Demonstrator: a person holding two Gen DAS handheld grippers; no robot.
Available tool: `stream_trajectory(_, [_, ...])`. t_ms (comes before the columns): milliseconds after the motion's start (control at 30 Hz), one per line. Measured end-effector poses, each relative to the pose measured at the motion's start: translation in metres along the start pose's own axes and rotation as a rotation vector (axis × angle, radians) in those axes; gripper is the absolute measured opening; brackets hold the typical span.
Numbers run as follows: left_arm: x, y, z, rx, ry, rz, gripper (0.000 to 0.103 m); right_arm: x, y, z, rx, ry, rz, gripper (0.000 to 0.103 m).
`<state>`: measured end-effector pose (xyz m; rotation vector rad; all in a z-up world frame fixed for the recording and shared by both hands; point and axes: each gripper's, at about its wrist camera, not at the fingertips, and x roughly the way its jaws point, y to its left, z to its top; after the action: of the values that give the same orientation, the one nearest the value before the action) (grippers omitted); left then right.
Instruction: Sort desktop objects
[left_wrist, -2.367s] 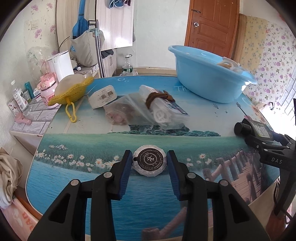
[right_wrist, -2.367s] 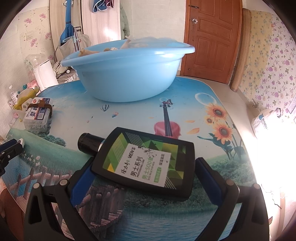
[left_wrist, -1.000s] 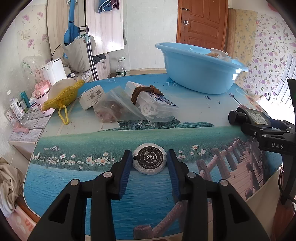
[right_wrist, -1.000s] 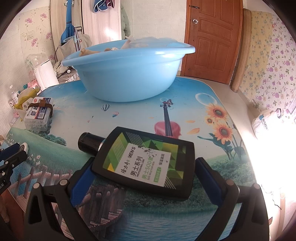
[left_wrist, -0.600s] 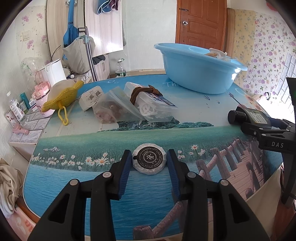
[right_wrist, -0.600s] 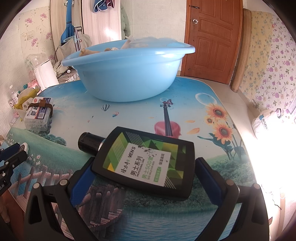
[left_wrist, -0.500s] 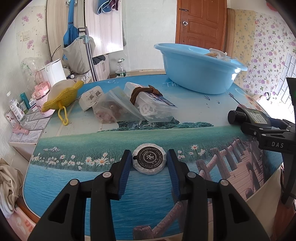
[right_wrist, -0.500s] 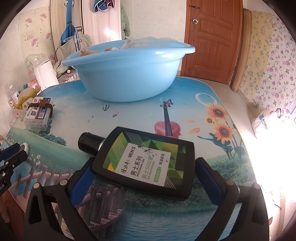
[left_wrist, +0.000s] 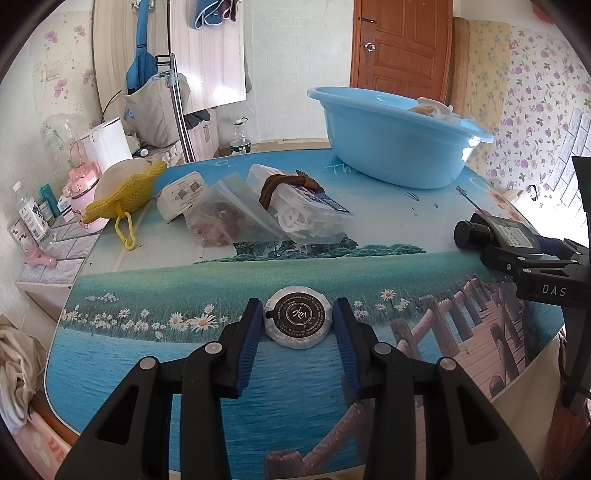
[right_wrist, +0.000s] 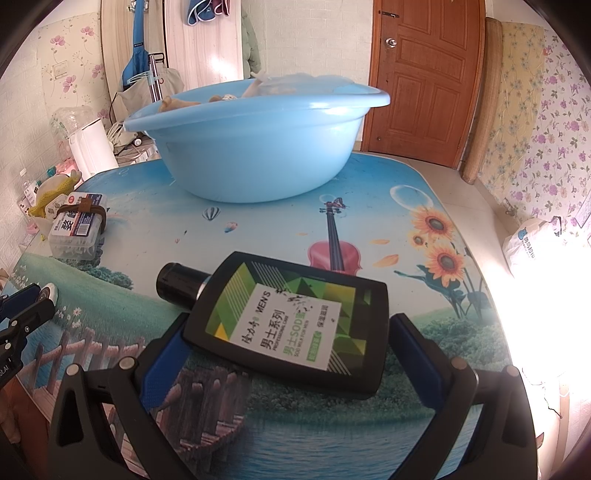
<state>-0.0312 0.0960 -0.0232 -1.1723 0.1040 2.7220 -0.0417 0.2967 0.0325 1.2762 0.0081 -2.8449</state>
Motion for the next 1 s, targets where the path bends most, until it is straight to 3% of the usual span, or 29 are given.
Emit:
stream_trajectory(267, [-0.002,-0.003,0.004,-0.020,0.022,-0.034,0.037,0.000,0.000,0.000,0.000,0.000,0.000,0.103])
stream_trajectory(533, [-0.006,-0.029,0.007,0.056,0.004,-0.063,0.037,0.000,0.000,0.000,0.000,0.000,0.000,0.103])
stream_trajectory(1000, [0.007,-0.031,0.009,0.034,0.035,-0.046,0.037,0.000,0.000,0.000,-0.005,0.000,0.005,0.103])
